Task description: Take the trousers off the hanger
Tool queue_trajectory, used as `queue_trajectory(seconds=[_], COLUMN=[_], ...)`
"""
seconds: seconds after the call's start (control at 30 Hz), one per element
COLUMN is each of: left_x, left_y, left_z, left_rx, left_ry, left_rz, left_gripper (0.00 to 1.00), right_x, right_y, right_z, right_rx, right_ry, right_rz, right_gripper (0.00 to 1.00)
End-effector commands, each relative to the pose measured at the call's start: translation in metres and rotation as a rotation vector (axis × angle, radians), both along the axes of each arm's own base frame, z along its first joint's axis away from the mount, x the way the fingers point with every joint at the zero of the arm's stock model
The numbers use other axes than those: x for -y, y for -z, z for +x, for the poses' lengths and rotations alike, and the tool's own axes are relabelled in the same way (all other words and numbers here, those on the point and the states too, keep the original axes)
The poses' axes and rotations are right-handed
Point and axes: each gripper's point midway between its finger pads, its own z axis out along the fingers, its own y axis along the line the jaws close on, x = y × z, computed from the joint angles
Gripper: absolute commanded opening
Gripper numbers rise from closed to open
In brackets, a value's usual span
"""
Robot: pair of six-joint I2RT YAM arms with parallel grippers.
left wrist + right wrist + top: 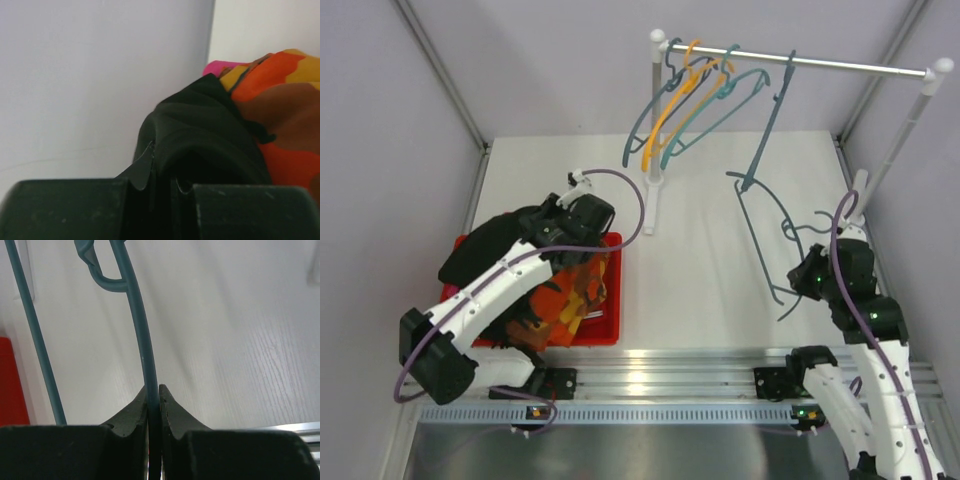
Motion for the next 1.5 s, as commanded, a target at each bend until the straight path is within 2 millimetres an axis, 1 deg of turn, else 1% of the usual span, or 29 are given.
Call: queue_trajectory(seconds=[0.0, 0.07, 0.1, 0.2, 0.3, 0.43, 0.47, 0.5, 0.57, 0.6, 0.63, 0.67, 0.7, 0.73, 0.77, 0.8, 0.83, 0.87, 0.9, 0.97, 1.0, 1.07, 1.1, 1.17, 1.23, 1.3, 1.33, 1.43, 1.47], left_x=[0.001, -0.001, -0.004, -0.009, -0.005, 0.012, 0.017, 0.023, 0.046, 0.05, 0.058, 0.07, 0.076, 0.082, 0.091, 0.097, 0.098, 0.099, 0.107, 0.116, 0.128, 0.139, 0.152, 0.169, 0.194, 0.213, 0.222, 0.233, 0.238], left_y=[0.014, 0.024, 0.034, 0.049, 0.054, 0.052, 0.044, 0.041, 0.038, 0.024, 0.018, 0.005, -0.002, -0.011, -0.024, -0.04, -0.041, -0.054, -0.06, -0.076, -0.08, -0.09, -0.093, -0.102, -0.111, -0.125, -0.127, -0.135, -0.133], left_z=[-0.005, -0.01, -0.015, -0.017, -0.015, -0.009, -0.007, -0.005, 0.0, -0.002, -0.002, -0.004, -0.005, -0.006, -0.012, -0.016, -0.015, -0.019, -0.022, -0.028, -0.033, -0.038, -0.044, -0.051, -0.067, -0.073, -0.08, -0.078, -0.078], left_rx=[0.035, 0.01, -0.004, 0.005, 0.019, 0.041, 0.081, 0.089, 0.097, 0.135, 0.142, 0.171, 0.182, 0.194, 0.198, 0.223, 0.229, 0.251, 0.241, 0.242, 0.202, 0.186, 0.144, 0.112, 0.033, 0.026, -0.023, -0.008, -0.017], left_ry=[-0.082, -0.114, -0.156, -0.224, -0.229, -0.184, -0.16, -0.133, -0.048, -0.003, 0.037, 0.105, 0.137, 0.175, 0.24, 0.286, 0.29, 0.322, 0.36, 0.425, 0.482, 0.539, 0.588, 0.669, 0.765, 0.839, 0.879, 0.888, 0.862], left_rz=[-0.148, -0.155, -0.162, -0.205, -0.278, -0.429, -0.503, -0.555, -0.71, -0.784, -0.841, -0.937, -0.982, -1.025, -1.092, -1.151, -1.155, -1.19, -1.226, -1.281, -1.32, -1.369, -1.422, -1.499, -1.626, -1.767, -1.816, -1.937, -1.983], left_gripper=[0.0, 0.0, 0.0, 0.0, 0.0, 0.22, 0.26, 0.38, 0.5, 0.62, 0.66, 0.7, 0.74, 0.88, 0.98, 0.98, 0.98, 0.98, 0.98, 0.98, 0.98, 0.98, 0.98, 0.97, 0.95, 0.94, 0.93, 0.91, 0.91], right_x=[0.007, 0.008, 0.009, 0.01, 0.015, 0.03, 0.032, 0.034, 0.04, 0.042, 0.048, 0.051, 0.054, 0.061, 0.062, 0.069, 0.074, 0.077, 0.081, 0.09, 0.092, 0.098, 0.099, 0.099, 0.098, 0.095, 0.093, 0.088, 0.088], right_y=[-0.036, -0.037, -0.037, -0.037, -0.038, -0.053, -0.055, -0.054, -0.058, -0.057, -0.058, -0.058, -0.058, -0.063, -0.066, -0.071, -0.074, -0.078, -0.074, -0.084, -0.083, -0.092, -0.095, -0.101, -0.104, -0.106, -0.107, -0.11, -0.112], right_z=[0.016, 0.017, 0.017, 0.019, 0.019, 0.019, 0.019, 0.018, 0.018, 0.019, 0.019, 0.02, 0.019, 0.018, 0.02, 0.023, 0.022, 0.023, 0.025, 0.026, 0.027, 0.028, 0.029, 0.028, 0.026, 0.023, 0.022, 0.018, 0.016], right_rx=[0.12, 0.122, 0.127, 0.128, 0.122, 0.142, 0.138, 0.124, 0.122, 0.108, 0.105, 0.095, 0.086, 0.089, 0.094, 0.093, 0.099, 0.099, 0.062, 0.052, 0.031, 0.038, 0.037, 0.042, 0.039, 0.047, 0.053, 0.081, 0.094], right_ry=[0.009, 0.012, 0.014, 0.022, 0.053, 0.119, 0.125, 0.127, 0.154, 0.156, 0.176, 0.186, 0.197, 0.232, 0.235, 0.257, 0.28, 0.295, 0.298, 0.332, 0.334, 0.355, 0.353, 0.336, 0.313, 0.287, 0.272, 0.249, 0.24], right_rz=[-0.045, -0.052, -0.052, -0.054, -0.069, -0.119, -0.126, -0.14, -0.163, -0.181, -0.203, -0.218, -0.237, -0.259, -0.263, -0.3, -0.315, -0.331, -0.362, -0.403, -0.423, -0.451, -0.467, -0.477, -0.483, -0.48, -0.472, -0.452, -0.451], right_gripper=[0.0, 0.0, 0.0, 0.0, 0.0, 0.0, 0.0, 0.0, 0.0, 0.0, 0.0, 0.0, 0.0, 0.0, 0.0, 0.0, 0.0, 0.0, 0.0, 0.0, 0.0, 0.0, 0.0, 0.0, 0.0, 0.0, 0.0, 0.0, 0.0])
